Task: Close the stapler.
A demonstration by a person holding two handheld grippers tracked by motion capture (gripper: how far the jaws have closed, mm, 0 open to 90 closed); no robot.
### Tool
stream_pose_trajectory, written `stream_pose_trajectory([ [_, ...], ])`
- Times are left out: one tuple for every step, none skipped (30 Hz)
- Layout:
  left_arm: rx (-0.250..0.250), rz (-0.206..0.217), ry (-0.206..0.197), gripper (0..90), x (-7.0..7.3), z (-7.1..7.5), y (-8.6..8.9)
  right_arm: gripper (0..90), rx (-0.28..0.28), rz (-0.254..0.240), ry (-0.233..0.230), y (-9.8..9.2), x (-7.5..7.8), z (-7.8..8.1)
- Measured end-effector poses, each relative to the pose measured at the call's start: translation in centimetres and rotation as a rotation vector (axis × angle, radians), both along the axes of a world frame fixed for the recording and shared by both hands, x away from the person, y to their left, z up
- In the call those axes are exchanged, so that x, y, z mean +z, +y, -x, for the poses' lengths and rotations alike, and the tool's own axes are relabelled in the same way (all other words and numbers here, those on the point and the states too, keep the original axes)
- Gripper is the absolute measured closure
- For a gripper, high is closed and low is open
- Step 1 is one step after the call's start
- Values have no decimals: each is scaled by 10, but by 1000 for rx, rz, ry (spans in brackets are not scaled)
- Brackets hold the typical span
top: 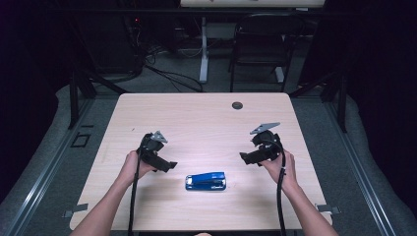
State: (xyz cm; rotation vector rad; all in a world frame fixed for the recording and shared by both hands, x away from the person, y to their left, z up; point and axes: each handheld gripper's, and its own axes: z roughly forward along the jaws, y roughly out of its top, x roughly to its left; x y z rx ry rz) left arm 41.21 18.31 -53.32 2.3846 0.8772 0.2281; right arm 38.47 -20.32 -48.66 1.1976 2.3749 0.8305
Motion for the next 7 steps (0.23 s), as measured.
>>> stream_pose_trajectory([
  [9,-3,2,2,-1,-2,2,28,-10,6,4,-3,-1,-2],
  [19,-6,4,2,-3,-3,3,14,-16,-2,11,-6,-3,-4],
  [25,-7,3,2,-4,-4,4,4,-18,-1,22,-8,-5,-6],
  [34,-14,7,2,-5,-5,5,0,-17,3,30,-9,-6,-7],
  [41,-20,10,2,-7,-6,6,0,-16,4,40,-11,-8,-9],
  [50,-25,12,2,-9,-8,7,0,-12,4,48,-12,-10,-10],
  [60,-28,15,2,-10,-9,7,0,-13,-1,57,-13,-13,-12],
])
